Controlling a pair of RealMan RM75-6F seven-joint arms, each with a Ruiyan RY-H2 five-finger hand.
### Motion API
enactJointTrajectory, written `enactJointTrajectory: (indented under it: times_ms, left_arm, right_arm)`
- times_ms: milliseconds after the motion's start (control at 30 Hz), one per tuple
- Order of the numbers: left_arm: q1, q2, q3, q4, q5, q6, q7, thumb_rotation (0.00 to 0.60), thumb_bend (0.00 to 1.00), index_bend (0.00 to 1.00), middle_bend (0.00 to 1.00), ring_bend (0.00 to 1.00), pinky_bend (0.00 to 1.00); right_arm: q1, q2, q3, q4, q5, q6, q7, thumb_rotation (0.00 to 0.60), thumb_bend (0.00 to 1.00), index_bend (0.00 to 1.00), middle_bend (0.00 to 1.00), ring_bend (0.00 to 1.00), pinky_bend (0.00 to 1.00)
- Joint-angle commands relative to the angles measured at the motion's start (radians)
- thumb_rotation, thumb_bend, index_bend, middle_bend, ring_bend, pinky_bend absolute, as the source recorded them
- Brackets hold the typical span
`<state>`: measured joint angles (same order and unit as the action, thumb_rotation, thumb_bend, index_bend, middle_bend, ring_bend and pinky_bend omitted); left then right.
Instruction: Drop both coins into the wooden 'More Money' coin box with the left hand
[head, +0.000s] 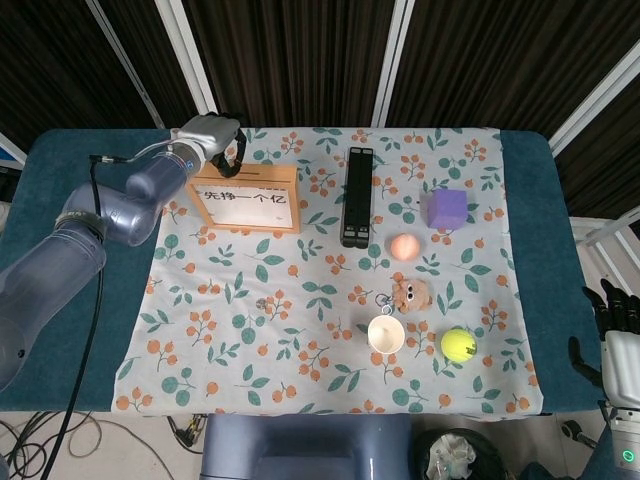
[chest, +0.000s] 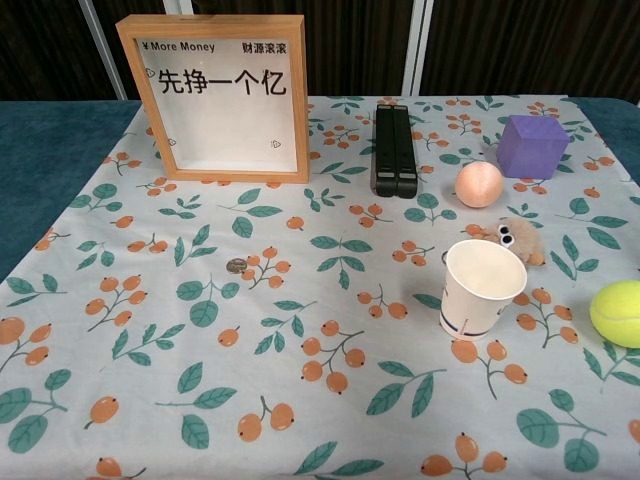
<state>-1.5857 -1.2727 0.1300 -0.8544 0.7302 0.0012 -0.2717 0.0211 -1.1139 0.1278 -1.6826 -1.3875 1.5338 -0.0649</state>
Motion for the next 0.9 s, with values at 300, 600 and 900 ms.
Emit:
enactJointTrajectory:
  times_ms: [300, 600, 900]
  left_arm:
    - [-0.019, -0.015, 0.048, -0.011, 0.013, 0.031, -0.046, 0.600, 0.52, 0.63, 0.00, 0.00, 0.00]
    - [-0.036, -0.035, 0.094, -0.005, 0.016, 0.042, -0.074, 0.600, 0.51, 0.60, 0.00, 0.00, 0.00]
    - [-0.048, -0.042, 0.115, -0.006, 0.019, 0.049, -0.093, 0.600, 0.50, 0.57, 0.00, 0.00, 0.00]
  right_arm:
    - [-0.002, 0.002, 0.001, -0.002, 0.000, 0.002, 0.005, 0.600, 0.51, 0.15, 0.02, 0.00, 0.00]
    - [-0.002, 0.004, 0.001, -0.004, 0.001, 0.001, 0.008, 0.600, 0.51, 0.15, 0.02, 0.00, 0.00]
    - [-0.002, 0.003, 0.002, -0.004, 0.002, 0.001, 0.009, 0.600, 0.51, 0.15, 0.02, 0.00, 0.00]
